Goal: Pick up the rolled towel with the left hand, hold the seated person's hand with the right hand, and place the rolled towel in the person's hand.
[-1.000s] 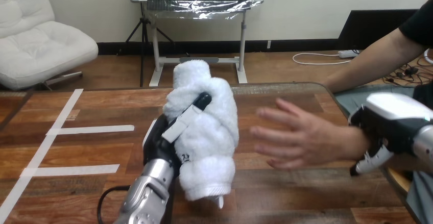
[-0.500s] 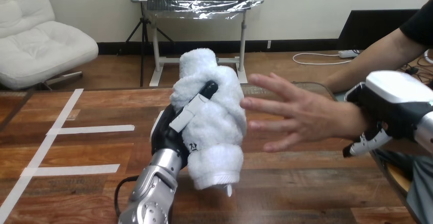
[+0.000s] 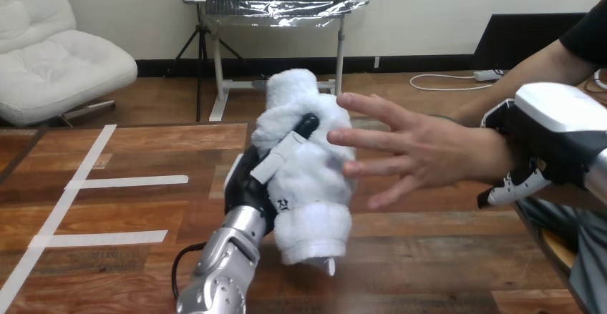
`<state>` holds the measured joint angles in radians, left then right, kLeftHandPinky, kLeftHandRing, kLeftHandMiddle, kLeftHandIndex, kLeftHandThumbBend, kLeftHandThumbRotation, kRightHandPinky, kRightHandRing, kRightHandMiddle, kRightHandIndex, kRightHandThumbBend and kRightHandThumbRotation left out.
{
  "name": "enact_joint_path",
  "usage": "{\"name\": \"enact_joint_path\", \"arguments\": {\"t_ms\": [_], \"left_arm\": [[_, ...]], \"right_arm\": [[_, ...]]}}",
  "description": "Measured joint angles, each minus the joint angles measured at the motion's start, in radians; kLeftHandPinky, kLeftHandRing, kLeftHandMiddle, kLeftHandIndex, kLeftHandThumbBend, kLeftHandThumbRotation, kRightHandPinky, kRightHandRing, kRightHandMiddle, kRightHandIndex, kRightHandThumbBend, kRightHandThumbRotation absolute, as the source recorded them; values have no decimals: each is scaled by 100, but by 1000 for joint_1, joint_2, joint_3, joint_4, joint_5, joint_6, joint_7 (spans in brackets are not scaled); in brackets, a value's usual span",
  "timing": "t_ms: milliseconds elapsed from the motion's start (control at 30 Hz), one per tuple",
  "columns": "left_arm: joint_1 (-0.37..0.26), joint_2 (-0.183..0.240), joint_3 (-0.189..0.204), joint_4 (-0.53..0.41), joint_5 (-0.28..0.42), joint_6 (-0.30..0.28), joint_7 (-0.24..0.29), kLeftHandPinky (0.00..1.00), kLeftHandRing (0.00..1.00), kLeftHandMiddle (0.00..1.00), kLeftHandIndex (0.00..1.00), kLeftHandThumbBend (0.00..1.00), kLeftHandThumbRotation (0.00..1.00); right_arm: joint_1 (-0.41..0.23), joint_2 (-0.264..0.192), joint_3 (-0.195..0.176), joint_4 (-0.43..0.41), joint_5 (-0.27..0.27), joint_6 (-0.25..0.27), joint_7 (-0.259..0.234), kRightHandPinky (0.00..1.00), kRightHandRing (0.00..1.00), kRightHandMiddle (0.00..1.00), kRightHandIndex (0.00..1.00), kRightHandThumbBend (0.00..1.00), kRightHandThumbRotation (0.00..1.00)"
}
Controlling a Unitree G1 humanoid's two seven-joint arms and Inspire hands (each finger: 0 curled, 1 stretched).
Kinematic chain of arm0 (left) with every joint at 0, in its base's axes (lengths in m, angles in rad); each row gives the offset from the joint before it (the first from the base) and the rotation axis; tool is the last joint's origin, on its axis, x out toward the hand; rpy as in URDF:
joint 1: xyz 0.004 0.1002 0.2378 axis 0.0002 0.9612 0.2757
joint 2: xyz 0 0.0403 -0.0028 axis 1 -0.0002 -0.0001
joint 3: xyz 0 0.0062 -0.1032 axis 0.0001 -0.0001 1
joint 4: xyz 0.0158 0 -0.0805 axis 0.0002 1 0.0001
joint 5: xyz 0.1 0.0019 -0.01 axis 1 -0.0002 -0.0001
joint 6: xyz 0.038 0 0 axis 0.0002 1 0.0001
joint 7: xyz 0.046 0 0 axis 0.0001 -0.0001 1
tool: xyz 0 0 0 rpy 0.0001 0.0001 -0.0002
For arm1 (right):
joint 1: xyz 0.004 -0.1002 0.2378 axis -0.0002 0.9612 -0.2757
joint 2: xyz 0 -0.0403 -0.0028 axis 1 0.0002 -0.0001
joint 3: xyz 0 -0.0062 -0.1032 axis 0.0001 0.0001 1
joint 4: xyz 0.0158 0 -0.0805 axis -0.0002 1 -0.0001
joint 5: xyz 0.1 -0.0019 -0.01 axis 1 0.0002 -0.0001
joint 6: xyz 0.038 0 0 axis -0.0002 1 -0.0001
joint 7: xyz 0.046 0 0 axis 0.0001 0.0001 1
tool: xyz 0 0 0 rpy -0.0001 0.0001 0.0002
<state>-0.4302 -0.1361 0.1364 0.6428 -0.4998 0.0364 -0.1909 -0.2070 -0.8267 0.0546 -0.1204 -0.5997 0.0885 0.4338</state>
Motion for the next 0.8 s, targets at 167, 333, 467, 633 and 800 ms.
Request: {"name": "enact_joint_path", "arguments": {"t_ms": [167,333,467,633,800], "left_arm": [[-21,-9,3,32,0,-1,0,27,35,43,48,67,0],[-44,-21,4,64,-1,-1,-1,27,36,43,49,66,0],[-64,-33,2,87,-2,-2,-1,27,36,43,50,64,0],[-79,-36,-16,116,0,-11,-5,27,36,43,50,62,0],[-94,-36,-22,152,-1,-19,-5,27,35,42,49,61,0]], "right_arm": [[5,0,-5,-21,2,18,1,40,45,50,49,84,0],[9,1,-12,-37,5,26,3,40,44,50,49,85,0],[10,2,-14,-45,6,28,4,40,45,50,49,85,0],[11,2,-14,-56,8,29,4,40,45,50,48,85,0],[11,3,-14,-62,8,30,4,39,44,49,48,86,0]]}}
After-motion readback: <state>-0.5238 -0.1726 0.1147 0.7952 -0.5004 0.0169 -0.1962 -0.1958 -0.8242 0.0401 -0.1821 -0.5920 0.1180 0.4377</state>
